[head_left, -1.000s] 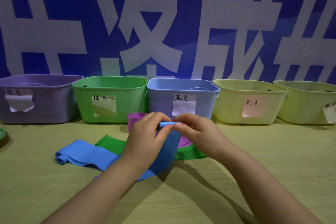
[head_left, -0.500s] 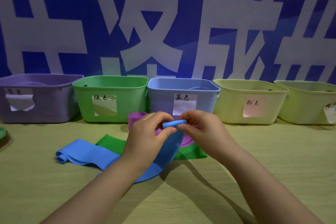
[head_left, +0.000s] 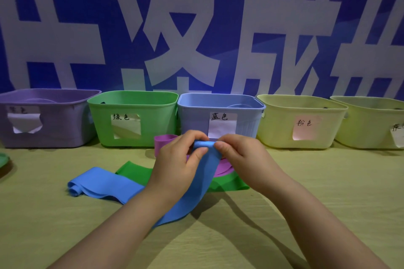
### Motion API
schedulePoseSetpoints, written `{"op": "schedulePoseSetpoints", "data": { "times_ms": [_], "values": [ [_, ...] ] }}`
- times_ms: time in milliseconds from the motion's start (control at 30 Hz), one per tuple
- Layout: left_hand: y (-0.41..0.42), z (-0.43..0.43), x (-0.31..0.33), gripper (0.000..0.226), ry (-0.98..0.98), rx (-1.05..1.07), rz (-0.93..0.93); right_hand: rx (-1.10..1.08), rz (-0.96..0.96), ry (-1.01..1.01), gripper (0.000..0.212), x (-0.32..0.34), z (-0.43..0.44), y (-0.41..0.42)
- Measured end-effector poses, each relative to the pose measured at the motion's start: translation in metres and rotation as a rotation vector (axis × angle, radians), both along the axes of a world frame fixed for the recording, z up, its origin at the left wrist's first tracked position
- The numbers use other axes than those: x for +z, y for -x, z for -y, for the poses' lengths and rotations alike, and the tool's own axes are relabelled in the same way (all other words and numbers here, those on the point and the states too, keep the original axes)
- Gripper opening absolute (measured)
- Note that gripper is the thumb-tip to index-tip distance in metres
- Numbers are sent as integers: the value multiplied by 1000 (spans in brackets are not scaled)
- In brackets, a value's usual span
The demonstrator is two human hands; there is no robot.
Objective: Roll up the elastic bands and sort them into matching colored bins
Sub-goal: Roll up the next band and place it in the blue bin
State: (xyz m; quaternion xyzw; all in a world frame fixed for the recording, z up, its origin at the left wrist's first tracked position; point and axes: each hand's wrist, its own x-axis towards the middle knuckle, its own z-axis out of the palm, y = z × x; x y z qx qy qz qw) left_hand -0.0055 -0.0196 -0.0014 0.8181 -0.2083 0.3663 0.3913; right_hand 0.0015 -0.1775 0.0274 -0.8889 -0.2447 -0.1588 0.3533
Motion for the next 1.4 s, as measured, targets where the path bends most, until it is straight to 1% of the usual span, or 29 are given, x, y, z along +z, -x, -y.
{"op": "schedulePoseSetpoints", "data": {
  "times_ms": [67,100,133,167,233,333,367,400,467,600,700,767,967,1067,1167,1200,1300,1367,1400],
  "values": [
    [-1,-1,0,5,18,16,-9,16,-12,-65,7,-2,-1,-1],
    [0,-1,0,5,24,26,-15,9,-11,-87,10,-3,-2,-2],
    [0,0,1,5,29,30,-20,4,-1,-97,18,-4,-2,-2],
    [0,0,1,5,31,30,-25,0,16,-91,21,-5,-2,-2],
    [1,0,1,4,34,12,-38,-11,51,-82,17,-4,-3,-2],
    [1,1,0,3,34,-40,-59,-20,54,-83,9,-4,-2,-2],
    [1,1,0,6,29,-49,-55,-21,56,-74,4,-4,-2,-3],
    [0,1,0,12,16,-46,-42,-22,60,-63,3,-3,-2,-3],
    [-1,2,0,17,-1,-30,-9,-16,65,-25,10,-3,-1,-2],
    [-2,0,0,9,2,2,-3,-19,57,20,17,-4,-1,-3],
    [-2,-1,-1,5,1,24,-8,-10,52,-10,18,-3,-2,-2],
    [-2,-2,0,8,5,41,-8,-14,54,-57,22,-3,-3,-2],
    [0,0,1,13,34,10,-55,-29,91,-43,7,-2,-2,0],
    [1,0,2,18,71,2,-52,-24,96,-7,10,-2,-2,0],
    [3,0,4,14,39,3,-35,-18,81,28,18,-2,-1,0],
    [3,-1,4,12,40,2,-40,-17,70,15,20,-3,-1,0],
    [3,-2,4,3,36,4,-46,7,45,-111,19,-4,-2,-1],
    [2,-2,3,4,27,11,-27,14,64,-156,23,-5,-2,-2],
    [1,-2,3,6,37,7,-27,13,85,-154,21,-6,-3,-2]
  ]
}}
